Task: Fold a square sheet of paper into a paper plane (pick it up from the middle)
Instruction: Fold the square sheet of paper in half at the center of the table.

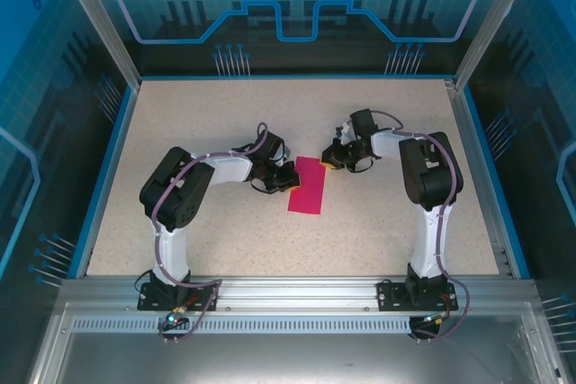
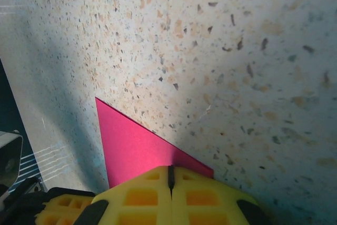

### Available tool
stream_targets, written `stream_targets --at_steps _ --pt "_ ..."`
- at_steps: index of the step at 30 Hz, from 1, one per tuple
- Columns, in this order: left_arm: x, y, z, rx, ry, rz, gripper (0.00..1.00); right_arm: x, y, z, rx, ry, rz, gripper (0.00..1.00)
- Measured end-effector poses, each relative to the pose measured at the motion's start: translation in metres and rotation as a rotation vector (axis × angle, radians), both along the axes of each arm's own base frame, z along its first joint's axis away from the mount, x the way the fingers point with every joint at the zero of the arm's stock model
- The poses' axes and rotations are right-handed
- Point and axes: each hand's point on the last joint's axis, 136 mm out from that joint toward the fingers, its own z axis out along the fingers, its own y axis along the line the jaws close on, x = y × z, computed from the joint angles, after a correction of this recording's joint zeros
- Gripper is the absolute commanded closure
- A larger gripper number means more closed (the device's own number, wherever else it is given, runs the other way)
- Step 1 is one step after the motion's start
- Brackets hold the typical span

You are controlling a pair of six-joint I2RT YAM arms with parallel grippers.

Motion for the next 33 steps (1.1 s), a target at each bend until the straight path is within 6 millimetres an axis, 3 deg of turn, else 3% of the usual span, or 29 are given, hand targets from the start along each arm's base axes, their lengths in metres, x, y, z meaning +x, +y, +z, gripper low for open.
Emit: stream_targets --at_steps 12,19,33 --pt "0.000 0.000 0.000 0.003 -0.010 -0.012 1.00 0.015 0.001 0.017 -0.014 -0.031 0.005 1.00" --pt "0.000 0.000 0.000 0.003 -0.011 -0.014 1.00 0.012 0.000 -0.001 -0.015 0.009 0.005 1.00" --pt "0.000 0.000 0.000 0.003 -0.011 -0.014 1.00 0.013 -0.004 0.003 0.024 0.020 0.000 1.00"
